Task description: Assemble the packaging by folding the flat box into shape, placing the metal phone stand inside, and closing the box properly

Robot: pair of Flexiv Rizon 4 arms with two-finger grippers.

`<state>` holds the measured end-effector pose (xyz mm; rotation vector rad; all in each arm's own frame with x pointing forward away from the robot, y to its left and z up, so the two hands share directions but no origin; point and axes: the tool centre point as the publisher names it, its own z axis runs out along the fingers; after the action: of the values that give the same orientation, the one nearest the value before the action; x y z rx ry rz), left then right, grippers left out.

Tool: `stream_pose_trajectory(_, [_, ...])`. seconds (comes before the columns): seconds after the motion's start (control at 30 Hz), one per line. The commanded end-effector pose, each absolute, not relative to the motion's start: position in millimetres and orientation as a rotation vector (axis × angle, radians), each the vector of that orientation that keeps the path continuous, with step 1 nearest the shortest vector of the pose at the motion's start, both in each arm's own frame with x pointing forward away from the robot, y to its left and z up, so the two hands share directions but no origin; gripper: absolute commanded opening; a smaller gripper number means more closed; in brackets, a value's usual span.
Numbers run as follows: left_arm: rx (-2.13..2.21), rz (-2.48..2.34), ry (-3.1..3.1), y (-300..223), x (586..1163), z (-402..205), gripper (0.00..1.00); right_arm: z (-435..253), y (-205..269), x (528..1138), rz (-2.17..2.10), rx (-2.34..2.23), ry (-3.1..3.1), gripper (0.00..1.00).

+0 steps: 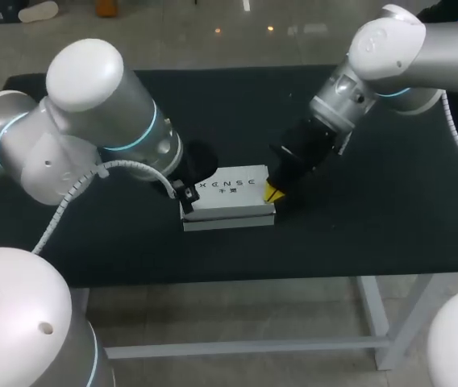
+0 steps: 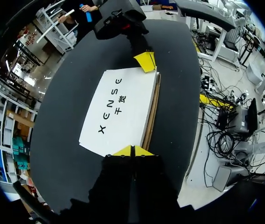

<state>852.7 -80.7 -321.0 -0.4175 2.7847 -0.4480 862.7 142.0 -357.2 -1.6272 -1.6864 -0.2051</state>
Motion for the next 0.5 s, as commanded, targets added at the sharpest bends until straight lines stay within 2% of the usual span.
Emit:
stream_pose_trajectory(0.03, [-0.419,-0.508,2.811,-79,868,-335,0.0,-361,144,864,-0.202,-1.623,-1.685,0.0])
stream_pose_trajectory(0.5, [-0.402,-0.481,2.868,-90,870,-355,0.0,-362,144,865,-0.195,-1.626,-1.683,0.0])
